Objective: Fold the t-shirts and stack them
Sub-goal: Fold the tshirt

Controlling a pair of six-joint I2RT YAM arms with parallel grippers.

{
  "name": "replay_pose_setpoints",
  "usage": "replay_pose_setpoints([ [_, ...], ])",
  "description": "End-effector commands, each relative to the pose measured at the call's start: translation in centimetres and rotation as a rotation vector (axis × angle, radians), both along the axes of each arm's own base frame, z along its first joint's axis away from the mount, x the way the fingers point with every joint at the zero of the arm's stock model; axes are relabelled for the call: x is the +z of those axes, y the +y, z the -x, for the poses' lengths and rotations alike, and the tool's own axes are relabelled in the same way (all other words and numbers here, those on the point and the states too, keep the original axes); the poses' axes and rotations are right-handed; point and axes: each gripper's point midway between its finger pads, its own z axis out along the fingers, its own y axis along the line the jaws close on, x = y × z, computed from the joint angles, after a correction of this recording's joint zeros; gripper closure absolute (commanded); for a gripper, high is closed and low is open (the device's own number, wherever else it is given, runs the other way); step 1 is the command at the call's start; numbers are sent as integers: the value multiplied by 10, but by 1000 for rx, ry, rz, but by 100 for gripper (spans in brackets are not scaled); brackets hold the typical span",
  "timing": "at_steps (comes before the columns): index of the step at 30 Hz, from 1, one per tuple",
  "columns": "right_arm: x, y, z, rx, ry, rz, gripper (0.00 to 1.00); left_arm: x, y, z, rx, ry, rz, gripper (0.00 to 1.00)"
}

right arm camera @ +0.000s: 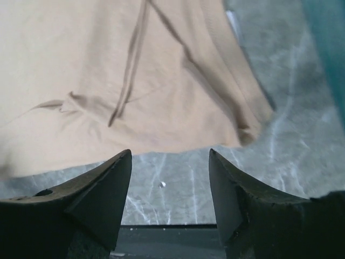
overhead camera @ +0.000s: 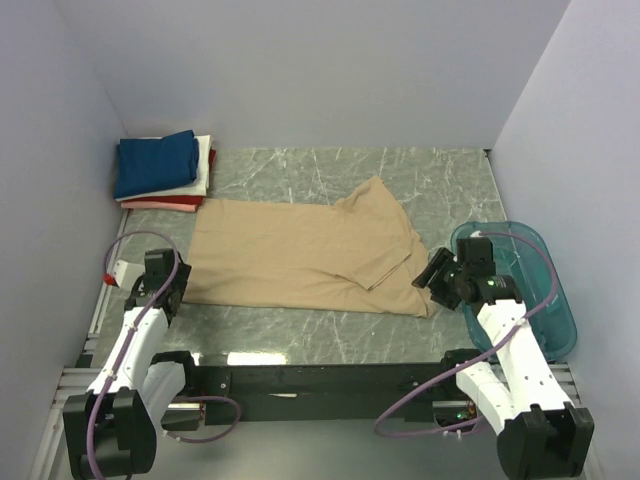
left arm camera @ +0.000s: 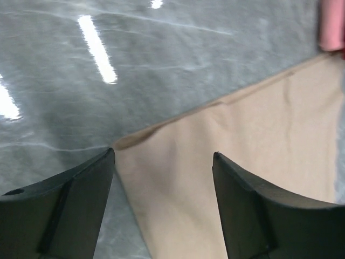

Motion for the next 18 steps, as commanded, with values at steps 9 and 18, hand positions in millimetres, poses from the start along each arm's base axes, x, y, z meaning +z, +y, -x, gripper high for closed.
replay_pose_setpoints([
  [9, 6, 92, -55, 171, -123, -49, 34, 67, -32, -50, -289, -155, 14, 21],
  [18, -26, 128, -55, 163, -75, -96, 37, 85, -35, -56, -358, -172, -24, 22],
])
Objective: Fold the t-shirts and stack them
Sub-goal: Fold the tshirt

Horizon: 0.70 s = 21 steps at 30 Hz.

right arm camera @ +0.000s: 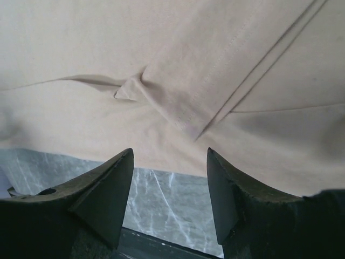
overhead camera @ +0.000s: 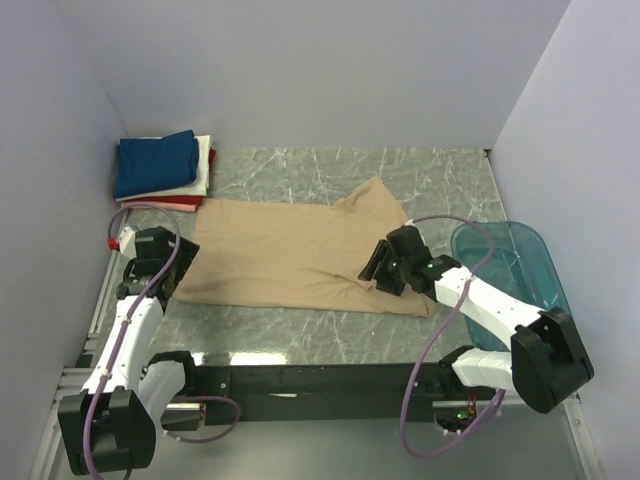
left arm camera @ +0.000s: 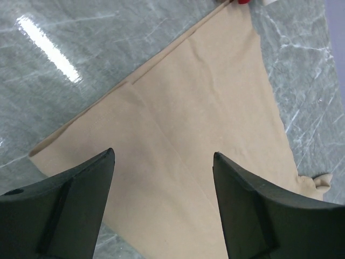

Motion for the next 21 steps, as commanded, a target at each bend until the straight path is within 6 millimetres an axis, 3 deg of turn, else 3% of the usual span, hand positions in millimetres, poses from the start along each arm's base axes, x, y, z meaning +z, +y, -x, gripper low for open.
replay_pose_setpoints([
  [1, -2, 9, -12, -60, -35, -36, 37, 27, -2, -12, -50, -63, -30, 22],
  [10, -29, 9, -8, -82, 24, -6, 38, 25, -5, -14, -67, -62, -22, 22],
  [21, -33, 11, -25, -108, 1, 18, 44, 27, -5, -16, -73, -66, -24, 23],
])
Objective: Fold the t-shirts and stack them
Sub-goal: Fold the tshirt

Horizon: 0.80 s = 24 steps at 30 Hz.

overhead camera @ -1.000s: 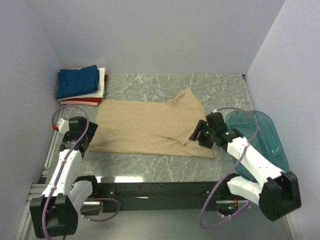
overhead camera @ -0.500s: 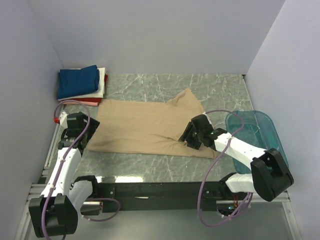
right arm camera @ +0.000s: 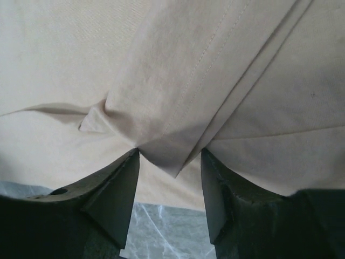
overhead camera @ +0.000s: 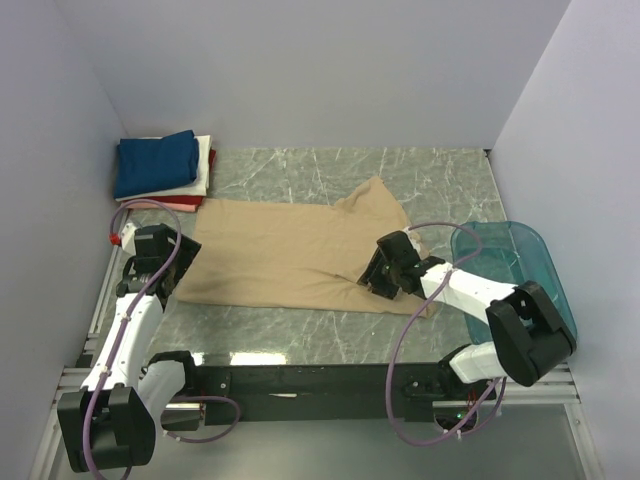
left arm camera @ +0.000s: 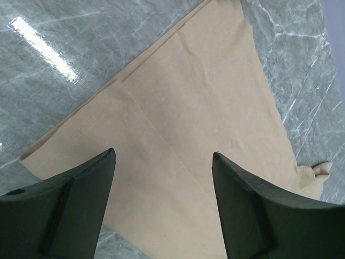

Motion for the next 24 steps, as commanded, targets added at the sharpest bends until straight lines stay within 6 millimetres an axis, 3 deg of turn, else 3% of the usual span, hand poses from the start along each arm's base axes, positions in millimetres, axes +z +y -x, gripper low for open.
replay_pose_setpoints([
  [1, 9, 4, -19, -26, -59, 4, 45, 20, 2, -11, -12, -57, -18, 23],
  [4, 9, 5, -21, -24, -62, 6, 57, 19, 0, -10, -18, -57, -15, 23],
  [5, 9, 5, -21, -22, -62, 8, 68, 19, 1, -10, -16, -54, -15, 23],
  [8, 12, 4, -25, -24, -71, 22, 87, 18, 1, -10, -15, -57, -14, 23],
  [11, 19, 6, -33, -17, -87, 34, 95, 19, 1, -9, -14, -60, -14, 23],
  [24, 24, 21, -66, 68, -105, 150, 99, 19, 0, -11, -23, -58, -14, 24],
])
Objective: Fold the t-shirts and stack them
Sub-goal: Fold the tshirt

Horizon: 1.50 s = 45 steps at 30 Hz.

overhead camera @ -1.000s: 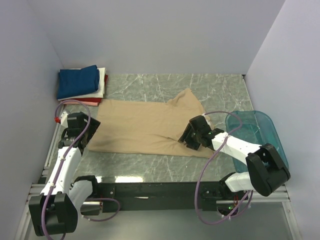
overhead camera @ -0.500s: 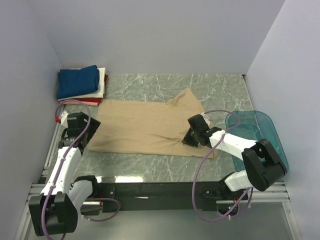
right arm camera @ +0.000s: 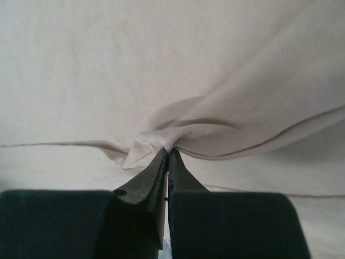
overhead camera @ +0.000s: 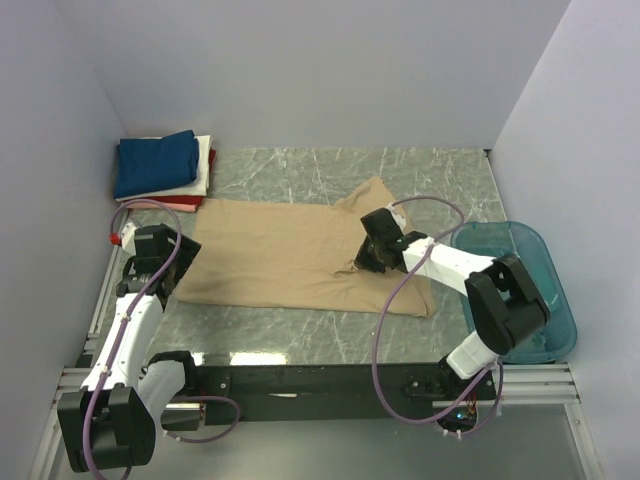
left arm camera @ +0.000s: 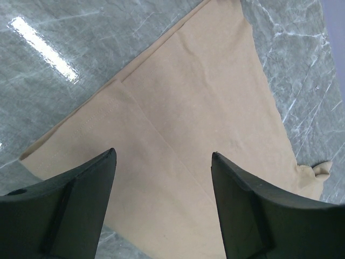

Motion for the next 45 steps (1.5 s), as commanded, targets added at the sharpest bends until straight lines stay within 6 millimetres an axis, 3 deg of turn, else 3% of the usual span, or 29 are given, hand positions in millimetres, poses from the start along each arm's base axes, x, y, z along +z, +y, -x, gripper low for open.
replay_pose_setpoints([
  [1, 5, 4, -16, 35, -39, 77, 99, 19, 0, -11, -24, -57, -16, 24],
  [10, 5, 15, -43, 61, -76, 124, 99, 19, 0, -9, -24, -53, -21, 24],
  [23, 20, 32, -77, 110, -216, 122, 96, 22, 0, -7, -22, -61, -19, 24],
  [27, 20, 38, -79, 144, -231, 122, 86, 19, -1, -6, -28, -51, -16, 24],
  [34, 23, 40, -76, 188, -253, 113, 49, 22, -4, -4, -39, -69, -7, 23],
  [39, 43, 38, -75, 194, -292, 109, 40, 29, -5, -11, -38, -93, 0, 24],
  [45, 65, 26, -88, 151, -309, 97, 39, 41, -2, -36, 0, -115, 2, 25],
])
